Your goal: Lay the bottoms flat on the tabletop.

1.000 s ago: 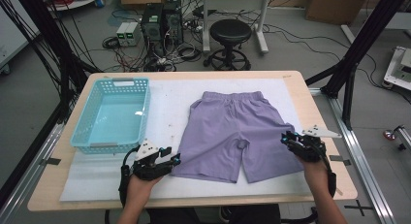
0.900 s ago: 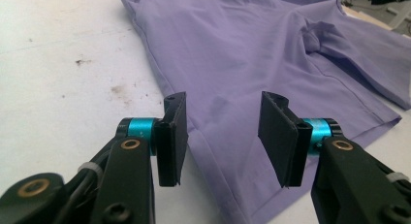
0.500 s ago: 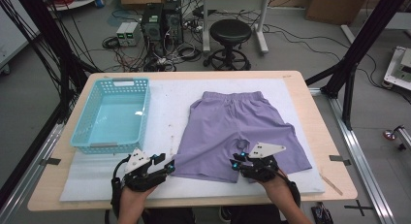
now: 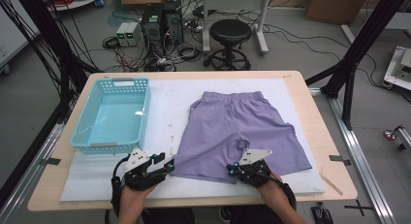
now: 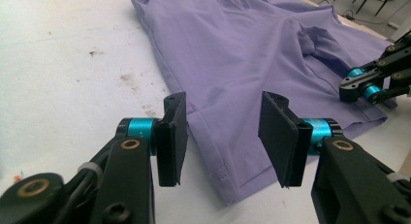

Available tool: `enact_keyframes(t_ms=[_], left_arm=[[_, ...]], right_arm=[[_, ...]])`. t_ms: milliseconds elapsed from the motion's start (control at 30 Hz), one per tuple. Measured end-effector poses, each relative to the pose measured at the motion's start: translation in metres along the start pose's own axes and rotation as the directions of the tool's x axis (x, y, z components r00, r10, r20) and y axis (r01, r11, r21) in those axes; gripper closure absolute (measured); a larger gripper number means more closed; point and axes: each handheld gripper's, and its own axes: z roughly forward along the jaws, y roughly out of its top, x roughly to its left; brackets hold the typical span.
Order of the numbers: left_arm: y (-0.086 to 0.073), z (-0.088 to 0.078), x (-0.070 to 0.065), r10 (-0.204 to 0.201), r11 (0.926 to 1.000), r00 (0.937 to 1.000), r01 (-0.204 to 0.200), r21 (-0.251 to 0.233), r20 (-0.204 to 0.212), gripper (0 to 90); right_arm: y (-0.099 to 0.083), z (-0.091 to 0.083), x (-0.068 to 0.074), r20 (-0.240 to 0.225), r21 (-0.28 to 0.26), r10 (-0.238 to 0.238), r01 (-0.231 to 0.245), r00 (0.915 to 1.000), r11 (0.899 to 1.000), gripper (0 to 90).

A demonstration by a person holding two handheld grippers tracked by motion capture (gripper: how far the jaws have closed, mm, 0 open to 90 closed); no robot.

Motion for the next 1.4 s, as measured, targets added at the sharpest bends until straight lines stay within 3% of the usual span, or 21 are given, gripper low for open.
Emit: enact_keyframes(t_ms=[233, 367, 467, 500, 733, 1000, 1100, 1133, 1400], left_arm=[[-0.001, 0.002, 0.0, 0.0, 0.9999, 1.0, 0.0, 0.013, 0.006, 53.3], [-0.002, 0.005, -0.001, -0.004, 0.9995, 1.0, 0.004, 0.03, 0.007, 53.4], [-0.002, 0.006, -0.002, -0.003, 0.9994, 1.0, 0.003, 0.034, 0.007, 53.3], [-0.002, 0.006, -0.002, -0.002, 0.9995, 1.0, 0.002, 0.032, 0.009, 53.4], [-0.001, 0.003, 0.0, -0.011, 0.9998, 0.9999, 0.011, 0.015, 0.001, 53.4], [0.0, -0.002, 0.004, -0.019, 0.9998, 0.9998, 0.019, 0.003, -0.005, 53.4], [-0.001, -0.003, 0.005, -0.023, 0.9997, 0.9997, 0.023, -0.001, -0.008, 53.4], [-0.001, -0.003, 0.005, -0.023, 0.9997, 0.9997, 0.023, -0.001, -0.009, 53.4], [-0.001, -0.004, 0.005, -0.025, 0.9997, 0.9997, 0.025, 0.003, -0.008, 53.4]], right_arm=[[-0.002, -0.019, -0.003, -0.012, -0.064, 0.038, -0.038, 0.9992, 0.997, 90.0], [-0.005, -0.021, -0.006, -0.049, -0.07, 0.068, -0.071, 0.9965, 0.995, 90.0], [-0.005, -0.017, -0.005, -0.046, -0.057, 0.078, -0.081, 0.9959, 0.995, 72.7], [-0.004, -0.016, -0.005, -0.056, -0.061, 0.089, -0.092, 0.9945, 0.994, 71.7], [0.017, 0.001, 0.015, -0.109, -0.096, 0.006, -0.017, 0.994, 0.995, 71.7], [0.028, 0.03, 0.032, -0.163, -0.035, -0.074, 0.07, 0.9838, 0.997, 71.8], [0.029, 0.037, 0.035, -0.157, 0.006, -0.092, 0.095, 0.9832, 0.996, 82.7], [0.03, 0.037, 0.035, -0.161, 0.005, -0.092, 0.094, 0.9827, 0.996, 89.7], [0.03, 0.023, 0.029, -0.157, -0.049, -0.079, 0.073, 0.9845, 0.996, 90.0]])
